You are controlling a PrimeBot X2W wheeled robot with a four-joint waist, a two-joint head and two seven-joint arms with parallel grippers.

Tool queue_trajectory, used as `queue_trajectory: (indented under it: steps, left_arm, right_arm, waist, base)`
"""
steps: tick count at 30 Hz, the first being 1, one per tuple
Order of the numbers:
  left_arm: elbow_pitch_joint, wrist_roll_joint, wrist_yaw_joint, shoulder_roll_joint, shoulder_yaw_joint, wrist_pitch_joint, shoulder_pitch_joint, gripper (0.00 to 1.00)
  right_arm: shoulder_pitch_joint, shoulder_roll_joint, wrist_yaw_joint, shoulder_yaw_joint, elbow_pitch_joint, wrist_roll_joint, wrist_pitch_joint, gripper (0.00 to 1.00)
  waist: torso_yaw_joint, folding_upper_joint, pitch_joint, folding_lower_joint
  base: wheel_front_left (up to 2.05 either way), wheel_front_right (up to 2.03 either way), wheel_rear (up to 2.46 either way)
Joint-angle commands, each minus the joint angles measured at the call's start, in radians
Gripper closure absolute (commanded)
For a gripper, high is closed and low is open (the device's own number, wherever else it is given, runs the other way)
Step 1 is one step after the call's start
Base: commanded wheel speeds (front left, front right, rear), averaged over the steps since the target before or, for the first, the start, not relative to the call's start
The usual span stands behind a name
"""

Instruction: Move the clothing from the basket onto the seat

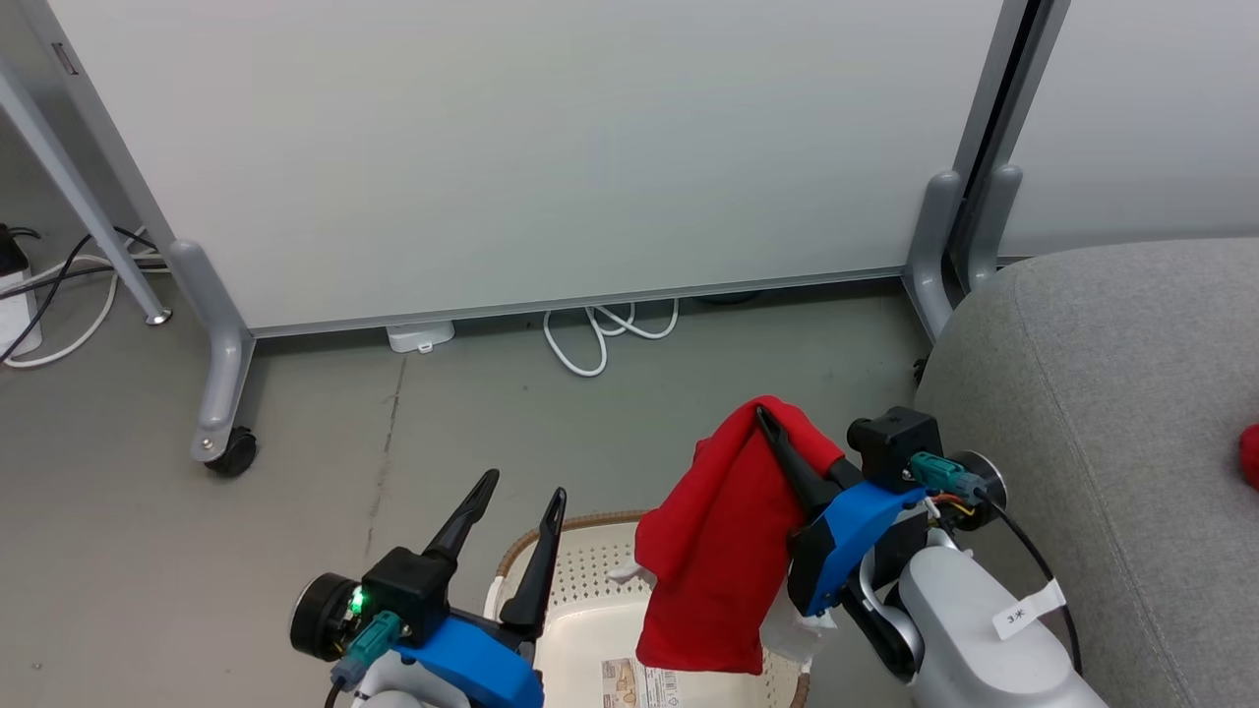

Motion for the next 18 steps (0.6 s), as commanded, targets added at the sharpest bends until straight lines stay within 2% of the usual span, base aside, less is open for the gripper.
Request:
queue_trajectory:
  steps: [1, 10, 18]
  left_arm:
    - [-0.005, 0.012, -0.008, -0.006, 0.016, -0.003, 0.015, 0.0]
    - [0.001, 0.067, -0.041, -0.04, 0.069, -0.003, 0.06, 0.0]
    - [-0.011, 0.095, -0.053, -0.059, 0.091, -0.003, 0.06, 0.0]
  right_arm:
    - [0.0, -0.001, 0.0, -0.004, -0.008, -0.006, -0.001, 1.0]
    - [0.015, -0.001, 0.0, -0.007, -0.025, -0.01, 0.007, 1.0]
    - [0.006, -0.001, 0.0, -0.004, -0.047, -0.02, 0.014, 1.0]
  waist:
    - [0.001, 0.0, 0.0, -0.0001]
    - [-0.02, 0.0, -0.003, -0.0001]
    - [-0.119, 0.0, 0.008, -0.0001]
  base:
    - [0.0, 0.0, 0.0]
    - [0.0, 0.0, 0.0]
    - [0.0, 0.0, 0.0]
